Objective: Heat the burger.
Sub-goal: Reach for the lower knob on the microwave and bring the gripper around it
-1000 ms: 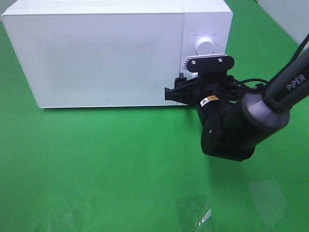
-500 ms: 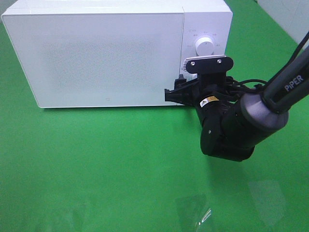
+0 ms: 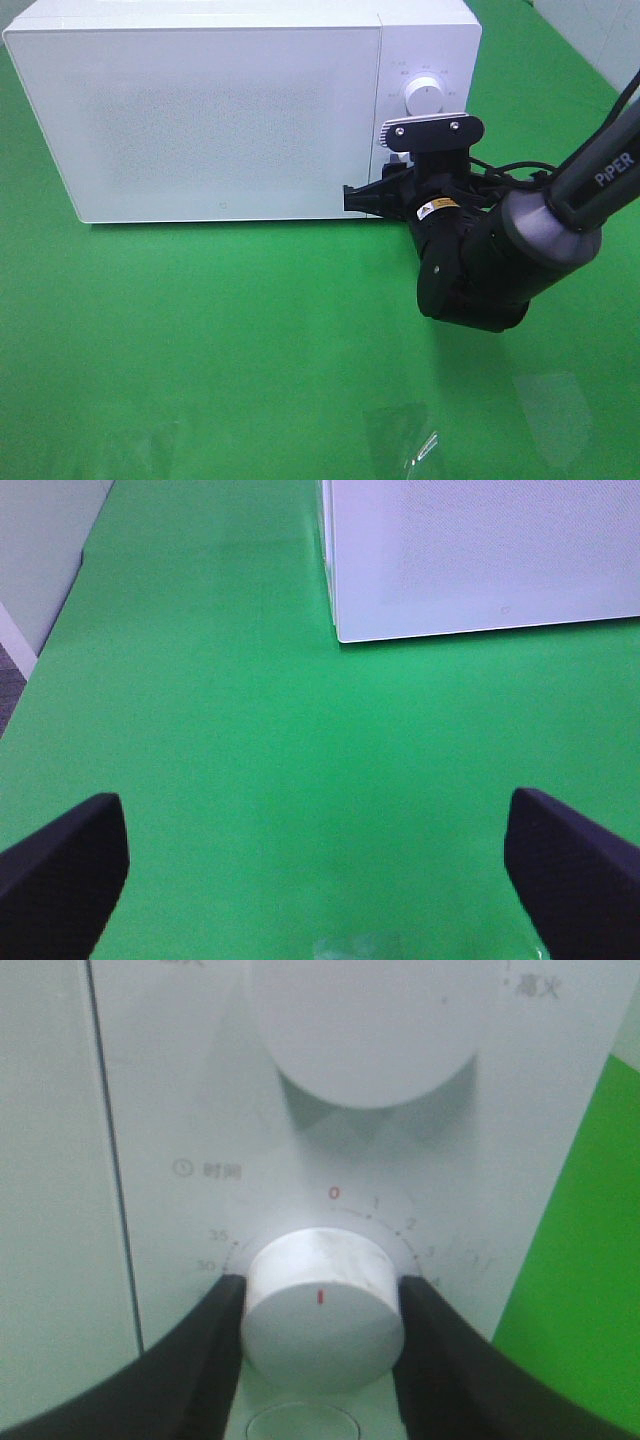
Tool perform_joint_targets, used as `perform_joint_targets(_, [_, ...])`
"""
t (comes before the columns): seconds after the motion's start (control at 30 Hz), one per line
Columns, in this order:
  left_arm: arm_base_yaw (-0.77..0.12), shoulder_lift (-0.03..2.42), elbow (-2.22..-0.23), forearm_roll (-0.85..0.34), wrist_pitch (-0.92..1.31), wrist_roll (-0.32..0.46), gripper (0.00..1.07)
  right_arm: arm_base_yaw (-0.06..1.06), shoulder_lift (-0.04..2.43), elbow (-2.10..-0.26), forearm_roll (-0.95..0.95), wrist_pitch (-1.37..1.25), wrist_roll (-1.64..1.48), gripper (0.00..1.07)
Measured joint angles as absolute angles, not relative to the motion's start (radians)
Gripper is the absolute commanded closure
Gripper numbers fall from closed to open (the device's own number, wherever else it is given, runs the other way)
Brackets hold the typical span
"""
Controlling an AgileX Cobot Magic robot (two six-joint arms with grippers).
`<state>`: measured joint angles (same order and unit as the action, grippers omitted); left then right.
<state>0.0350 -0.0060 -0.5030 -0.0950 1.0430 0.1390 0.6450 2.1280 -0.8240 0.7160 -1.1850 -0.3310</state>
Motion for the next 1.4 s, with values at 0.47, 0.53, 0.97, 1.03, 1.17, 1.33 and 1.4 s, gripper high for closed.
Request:
perform_joint_targets(0.47, [0.035,-0.006,-0.503,-0.094,1.043,0.139,0.13,0.644,2.127,-0.823,0.713,-1.180,-0.285,1.06])
perform_joint_targets(0.53, [0.035,-0.006,-0.503,-0.094,1.043,0.139,0.13,0.642,2.127,-0.822,0.705,-1.180,-0.189,1.05])
perform_joint_targets(0.97, [0.035,-0.006,-0.503,-0.094,1.043,0.139,0.13,0.643,2.125,-0.818,0.686,-1.186,0.759,1.05])
perform_joint_targets(1.03, [0.035,-0.006,-0.503,-0.094,1.043,0.139,0.13,0.645,2.125,-0.818,0.686,-1.190,0.910,1.05])
perform_joint_targets(1.17, [0.035,-0.006,-0.503,-0.094,1.043,0.139,0.13,0.648,2.125,-0.818,0.689,-1.201,1.234,1.05])
perform_joint_targets(1.33, [0.035,-0.006,-0.503,-0.094,1.043,0.139,0.13,0.648,2.120,-0.818,0.697,-1.203,1.550,1.06])
perform_joint_targets(1.4, [0.035,-0.006,-0.503,-0.094,1.043,0.139,0.13,0.648,2.119,-0.818,0.697,-1.201,1.571,1.06])
